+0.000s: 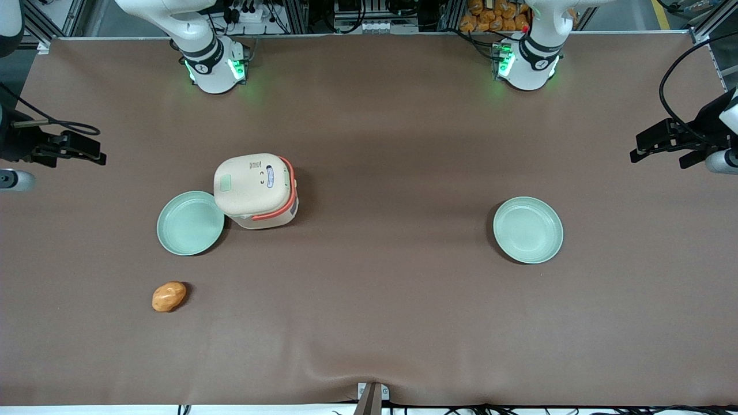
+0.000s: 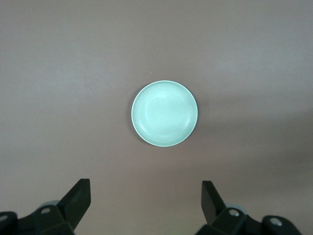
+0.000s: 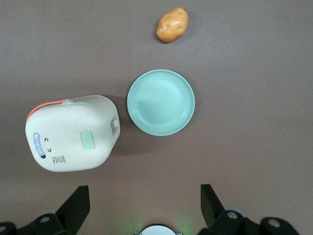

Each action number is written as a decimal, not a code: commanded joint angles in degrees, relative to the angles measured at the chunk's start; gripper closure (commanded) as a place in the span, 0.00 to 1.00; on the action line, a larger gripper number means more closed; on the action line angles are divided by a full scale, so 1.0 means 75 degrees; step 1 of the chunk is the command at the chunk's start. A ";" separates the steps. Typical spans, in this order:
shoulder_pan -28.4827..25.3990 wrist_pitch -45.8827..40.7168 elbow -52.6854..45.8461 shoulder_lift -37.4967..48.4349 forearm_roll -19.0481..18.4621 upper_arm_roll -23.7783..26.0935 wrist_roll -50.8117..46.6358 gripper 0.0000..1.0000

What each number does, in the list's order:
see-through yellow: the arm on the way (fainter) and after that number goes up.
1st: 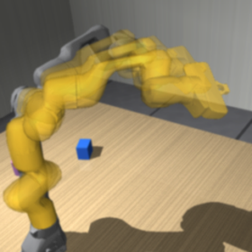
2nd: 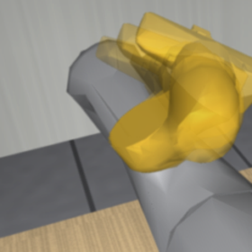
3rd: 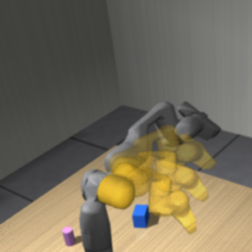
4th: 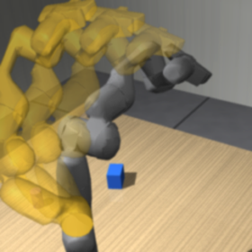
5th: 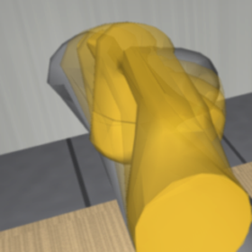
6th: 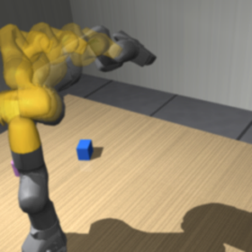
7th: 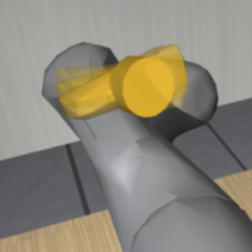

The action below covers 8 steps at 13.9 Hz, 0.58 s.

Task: Press rice cooker button with right arm

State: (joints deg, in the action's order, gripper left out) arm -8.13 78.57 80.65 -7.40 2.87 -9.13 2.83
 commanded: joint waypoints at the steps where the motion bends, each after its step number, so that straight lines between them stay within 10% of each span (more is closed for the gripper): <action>1: 0.0064 -0.0198 0.0028 0.0143 -0.0183 0.0267 -0.0014 0.00; 7: -0.0660 -0.0175 0.0146 -0.0220 -0.0148 0.0315 0.0092 0.00; 8: -0.1010 -0.0152 0.0146 -0.0314 -0.0136 0.0303 0.0080 0.13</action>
State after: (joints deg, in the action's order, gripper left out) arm -11.64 77.34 81.75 -8.82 2.46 -6.97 3.84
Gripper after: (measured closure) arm 0.000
